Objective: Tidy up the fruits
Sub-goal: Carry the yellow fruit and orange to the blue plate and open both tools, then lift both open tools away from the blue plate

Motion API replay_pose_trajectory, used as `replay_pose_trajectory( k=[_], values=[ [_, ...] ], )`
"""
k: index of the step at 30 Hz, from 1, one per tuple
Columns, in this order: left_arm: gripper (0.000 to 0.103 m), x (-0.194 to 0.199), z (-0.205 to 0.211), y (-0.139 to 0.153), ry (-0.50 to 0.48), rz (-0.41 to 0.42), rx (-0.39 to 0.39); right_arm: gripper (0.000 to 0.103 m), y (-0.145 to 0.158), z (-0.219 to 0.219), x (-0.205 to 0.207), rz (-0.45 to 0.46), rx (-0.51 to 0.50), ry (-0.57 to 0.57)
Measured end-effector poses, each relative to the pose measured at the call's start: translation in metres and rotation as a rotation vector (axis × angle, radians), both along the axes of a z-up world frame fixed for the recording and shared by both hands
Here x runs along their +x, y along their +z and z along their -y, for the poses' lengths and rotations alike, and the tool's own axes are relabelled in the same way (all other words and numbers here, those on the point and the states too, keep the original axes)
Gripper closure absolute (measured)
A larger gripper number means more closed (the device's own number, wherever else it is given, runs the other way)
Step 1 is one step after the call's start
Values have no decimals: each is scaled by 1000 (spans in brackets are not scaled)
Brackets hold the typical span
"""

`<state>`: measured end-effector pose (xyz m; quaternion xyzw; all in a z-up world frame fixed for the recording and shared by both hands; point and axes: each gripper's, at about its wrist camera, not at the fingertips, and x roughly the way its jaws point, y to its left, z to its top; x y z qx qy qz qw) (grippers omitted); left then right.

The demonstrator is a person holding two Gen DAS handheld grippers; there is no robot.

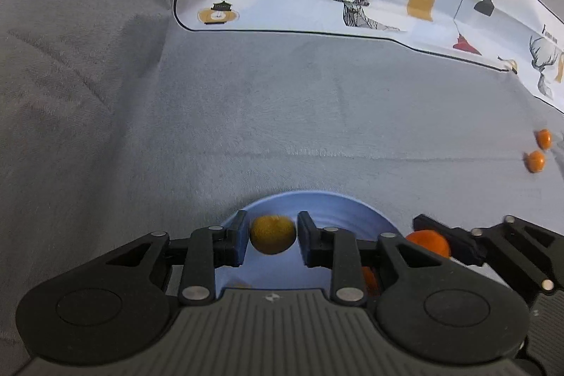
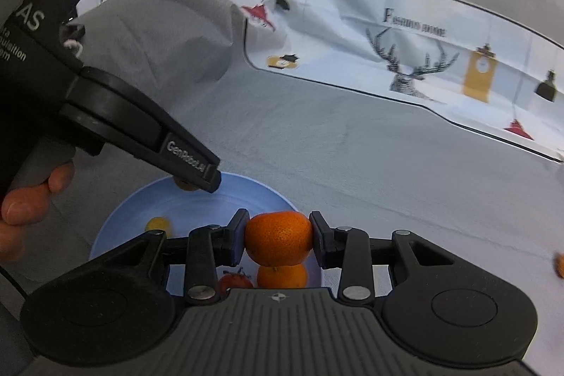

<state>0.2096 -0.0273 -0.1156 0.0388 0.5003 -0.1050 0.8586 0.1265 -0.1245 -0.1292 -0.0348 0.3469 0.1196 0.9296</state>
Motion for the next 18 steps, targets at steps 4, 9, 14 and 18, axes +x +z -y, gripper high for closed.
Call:
replay_pose_trajectory(
  k=[4, 9, 14, 18],
  values=[
    [3, -17, -6, 16, -5, 103, -21, 33, -1, -1, 3, 5, -25, -5],
    [3, -60, -16, 42, -5, 136, 30, 13, 17, 6, -31, -8, -7, -56],
    [2, -116, -35, 66, 77, 109, 70, 7, 34, 4, -87, -73, 27, -76],
    [2, -164, -50, 82, 115, 95, 65, 4, 60, -2, -134, -42, 45, -99]
  ],
)
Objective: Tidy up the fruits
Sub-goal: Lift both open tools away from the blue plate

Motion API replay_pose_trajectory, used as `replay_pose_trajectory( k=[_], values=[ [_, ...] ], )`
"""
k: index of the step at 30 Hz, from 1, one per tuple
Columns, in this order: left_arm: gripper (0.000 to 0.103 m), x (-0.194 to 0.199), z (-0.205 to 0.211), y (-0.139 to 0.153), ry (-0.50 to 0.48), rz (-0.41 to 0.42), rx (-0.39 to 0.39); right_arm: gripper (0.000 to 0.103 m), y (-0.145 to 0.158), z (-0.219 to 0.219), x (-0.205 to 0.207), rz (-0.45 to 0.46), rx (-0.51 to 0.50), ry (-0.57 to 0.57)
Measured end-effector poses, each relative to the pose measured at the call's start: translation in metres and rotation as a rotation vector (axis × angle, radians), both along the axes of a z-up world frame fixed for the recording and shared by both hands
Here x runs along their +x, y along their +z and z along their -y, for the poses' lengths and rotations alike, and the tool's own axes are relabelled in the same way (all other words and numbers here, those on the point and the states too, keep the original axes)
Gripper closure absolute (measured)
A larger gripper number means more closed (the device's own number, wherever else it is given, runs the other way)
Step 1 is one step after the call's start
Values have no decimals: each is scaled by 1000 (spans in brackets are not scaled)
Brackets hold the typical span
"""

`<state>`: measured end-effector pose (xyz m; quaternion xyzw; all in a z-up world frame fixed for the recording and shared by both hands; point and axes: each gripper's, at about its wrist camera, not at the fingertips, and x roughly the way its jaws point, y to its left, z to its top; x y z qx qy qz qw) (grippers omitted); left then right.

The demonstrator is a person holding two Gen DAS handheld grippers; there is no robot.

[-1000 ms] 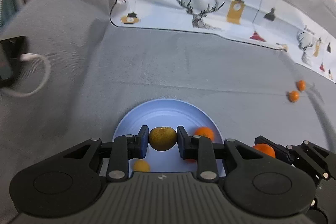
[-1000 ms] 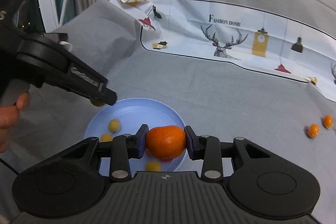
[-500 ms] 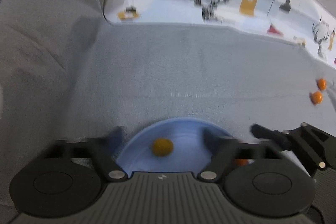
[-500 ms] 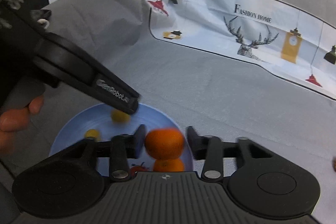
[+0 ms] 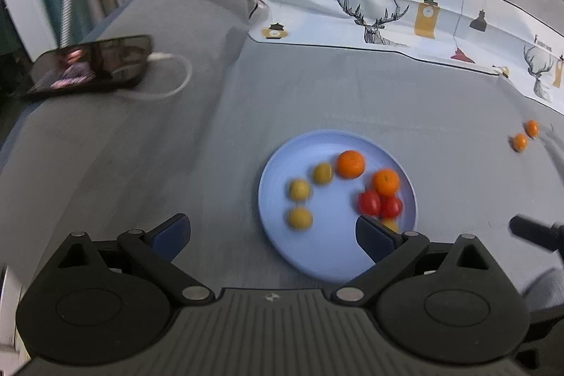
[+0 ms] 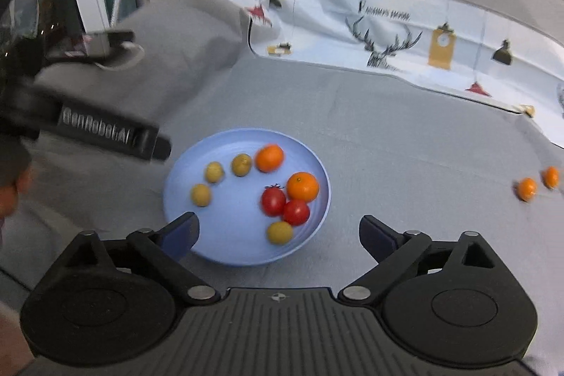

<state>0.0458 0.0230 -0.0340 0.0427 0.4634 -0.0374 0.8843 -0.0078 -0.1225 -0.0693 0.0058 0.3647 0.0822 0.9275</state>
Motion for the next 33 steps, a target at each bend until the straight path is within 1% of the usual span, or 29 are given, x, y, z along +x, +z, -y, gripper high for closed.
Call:
replay_pose_trajectory(
  k=[3, 4, 9, 15, 19, 24, 33],
  values=[
    [2, -29, -4, 10, 9, 23, -2, 3, 18, -3, -29, 53, 3, -11],
    [0, -37, -4, 13, 9, 28, -6, 2, 24, -5, -39, 77, -7, -10],
    [1, -79, -6, 30, 2, 74, -19, 1, 42, -9, -77, 154, -32, -21],
    [0, -111, -6, 51, 9, 136, -37, 1, 55, -13, -114, 223, -67, -17],
    [0, -125, -4, 60, -3, 162, -37, 1, 63, -15, -131, 261, -76, -19],
    [0, -139, -4, 69, -13, 199, -35, 1, 70, -18, -143, 295, -80, -19],
    [0, -147, -5, 73, -28, 213, -40, 1, 72, -22, -152, 314, -90, -25]
  ],
)
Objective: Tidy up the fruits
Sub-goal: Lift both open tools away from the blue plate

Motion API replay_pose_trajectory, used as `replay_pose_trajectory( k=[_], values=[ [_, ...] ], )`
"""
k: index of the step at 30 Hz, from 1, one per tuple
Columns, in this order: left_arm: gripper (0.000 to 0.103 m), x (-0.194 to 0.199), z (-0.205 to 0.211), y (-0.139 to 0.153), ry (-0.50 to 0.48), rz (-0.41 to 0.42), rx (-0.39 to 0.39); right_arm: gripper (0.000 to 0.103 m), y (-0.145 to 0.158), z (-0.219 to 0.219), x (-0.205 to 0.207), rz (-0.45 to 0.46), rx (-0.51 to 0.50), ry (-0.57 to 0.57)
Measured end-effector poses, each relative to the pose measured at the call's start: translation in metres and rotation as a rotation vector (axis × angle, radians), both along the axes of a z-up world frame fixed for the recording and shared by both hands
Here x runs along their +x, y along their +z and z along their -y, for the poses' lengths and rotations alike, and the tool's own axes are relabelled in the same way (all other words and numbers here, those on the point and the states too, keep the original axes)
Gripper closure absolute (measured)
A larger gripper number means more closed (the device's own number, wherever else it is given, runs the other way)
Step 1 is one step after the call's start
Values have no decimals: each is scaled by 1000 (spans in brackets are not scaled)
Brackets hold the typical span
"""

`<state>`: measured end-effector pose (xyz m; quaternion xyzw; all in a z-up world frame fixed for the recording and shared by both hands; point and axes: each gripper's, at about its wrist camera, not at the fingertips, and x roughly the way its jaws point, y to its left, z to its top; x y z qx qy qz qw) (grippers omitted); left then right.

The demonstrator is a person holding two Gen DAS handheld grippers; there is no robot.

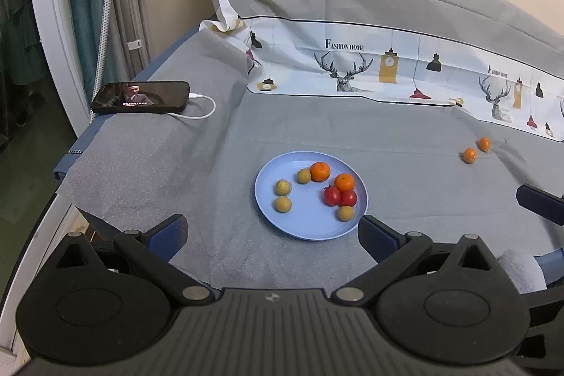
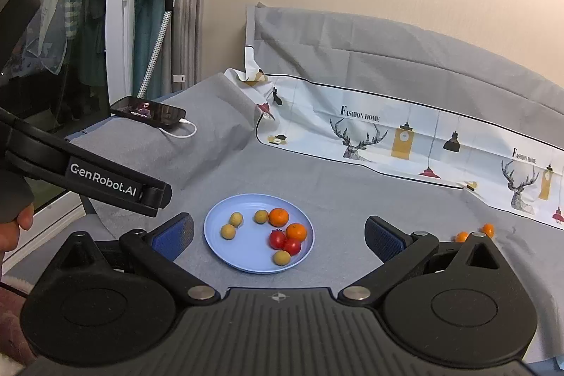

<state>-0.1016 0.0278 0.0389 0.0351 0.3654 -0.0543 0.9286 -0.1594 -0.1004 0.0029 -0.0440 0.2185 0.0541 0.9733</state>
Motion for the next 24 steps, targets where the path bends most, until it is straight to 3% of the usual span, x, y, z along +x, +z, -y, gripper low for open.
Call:
replay_pose_trajectory(
  k=[24],
  values=[
    [0, 14, 1, -9, -17, -25, 21, 1, -10, -2, 14, -66, 17, -3]
  ],
)
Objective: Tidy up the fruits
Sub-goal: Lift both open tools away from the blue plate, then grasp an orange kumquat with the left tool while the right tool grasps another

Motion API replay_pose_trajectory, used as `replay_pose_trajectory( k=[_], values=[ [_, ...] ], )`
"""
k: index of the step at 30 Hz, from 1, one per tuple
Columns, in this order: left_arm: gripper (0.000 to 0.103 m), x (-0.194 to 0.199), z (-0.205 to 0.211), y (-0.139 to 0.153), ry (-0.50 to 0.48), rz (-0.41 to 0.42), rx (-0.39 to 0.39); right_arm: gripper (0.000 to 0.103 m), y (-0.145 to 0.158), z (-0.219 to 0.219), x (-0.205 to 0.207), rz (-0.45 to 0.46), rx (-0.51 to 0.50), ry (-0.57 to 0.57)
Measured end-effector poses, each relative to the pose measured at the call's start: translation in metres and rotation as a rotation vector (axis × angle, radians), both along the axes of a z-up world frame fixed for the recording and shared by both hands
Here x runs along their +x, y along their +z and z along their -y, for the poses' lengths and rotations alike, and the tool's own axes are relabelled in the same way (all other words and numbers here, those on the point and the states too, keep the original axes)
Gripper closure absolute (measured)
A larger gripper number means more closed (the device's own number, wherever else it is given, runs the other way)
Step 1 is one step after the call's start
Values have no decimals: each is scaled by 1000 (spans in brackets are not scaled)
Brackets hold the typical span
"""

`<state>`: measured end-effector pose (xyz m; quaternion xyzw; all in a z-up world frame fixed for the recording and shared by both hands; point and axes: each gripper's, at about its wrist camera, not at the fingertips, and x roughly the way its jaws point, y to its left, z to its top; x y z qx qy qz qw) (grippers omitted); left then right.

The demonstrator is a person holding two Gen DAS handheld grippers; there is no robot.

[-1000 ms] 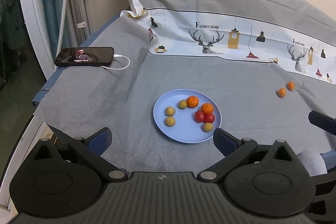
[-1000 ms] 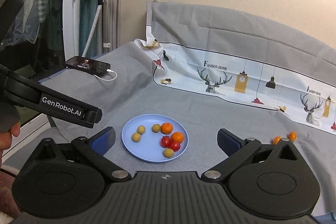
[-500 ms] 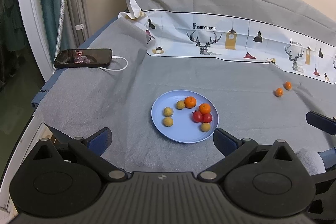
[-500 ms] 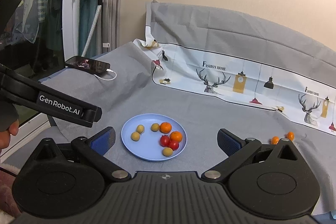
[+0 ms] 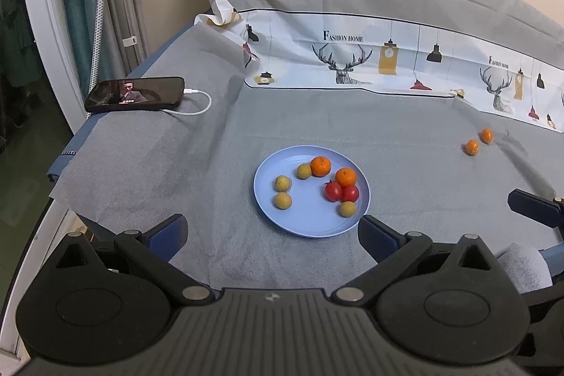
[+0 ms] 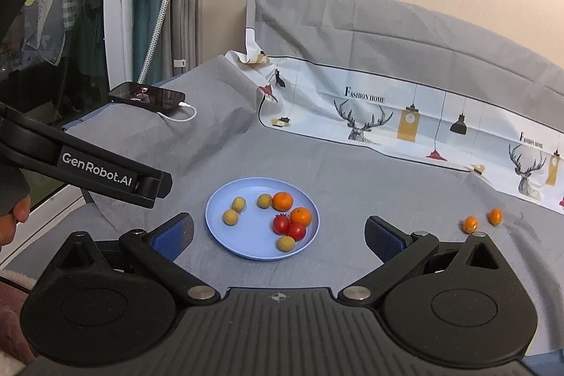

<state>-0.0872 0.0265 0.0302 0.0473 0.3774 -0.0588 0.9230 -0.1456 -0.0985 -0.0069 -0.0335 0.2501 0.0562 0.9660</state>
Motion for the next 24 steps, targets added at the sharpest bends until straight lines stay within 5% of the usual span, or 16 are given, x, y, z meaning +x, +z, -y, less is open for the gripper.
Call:
replay_pose_trajectory(
  k=[6, 12, 19, 24],
  values=[
    [0, 20, 20, -6, -33, -40, 47, 1, -10, 17, 8, -31, 42, -43],
    [0, 47, 77, -14, -128, -43, 71, 1, -28, 88, 16, -57, 103, -266],
    [0, 113, 212, -46, -351, -141, 53, 1, -54, 211, 24, -64, 139, -577],
    [0, 167, 344, -102, -542, -192, 90, 1, -85, 310, 59, -33, 66, -708]
  ],
)
